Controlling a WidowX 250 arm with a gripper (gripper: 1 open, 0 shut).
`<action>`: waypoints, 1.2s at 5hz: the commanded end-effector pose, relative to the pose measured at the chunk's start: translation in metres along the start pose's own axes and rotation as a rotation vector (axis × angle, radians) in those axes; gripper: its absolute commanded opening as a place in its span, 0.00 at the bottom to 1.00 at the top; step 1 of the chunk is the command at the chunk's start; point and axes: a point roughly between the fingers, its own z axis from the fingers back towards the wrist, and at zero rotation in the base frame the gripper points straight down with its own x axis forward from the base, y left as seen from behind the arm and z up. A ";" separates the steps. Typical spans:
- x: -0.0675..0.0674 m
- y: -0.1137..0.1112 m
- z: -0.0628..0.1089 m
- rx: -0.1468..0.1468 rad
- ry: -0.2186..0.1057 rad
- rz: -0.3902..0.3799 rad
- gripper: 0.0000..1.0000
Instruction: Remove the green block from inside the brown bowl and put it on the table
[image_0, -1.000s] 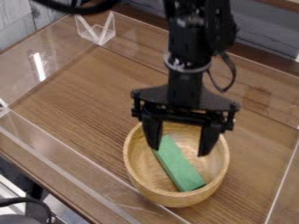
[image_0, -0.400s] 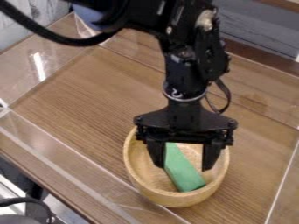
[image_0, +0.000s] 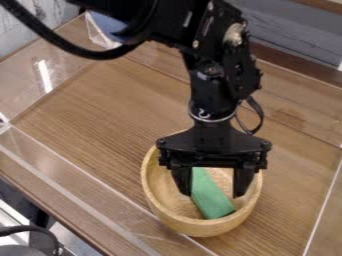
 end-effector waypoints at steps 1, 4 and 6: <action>0.007 -0.002 0.004 -0.025 -0.020 0.014 1.00; 0.010 0.001 0.000 -0.039 -0.019 0.033 1.00; 0.011 0.001 0.000 -0.048 -0.022 0.043 1.00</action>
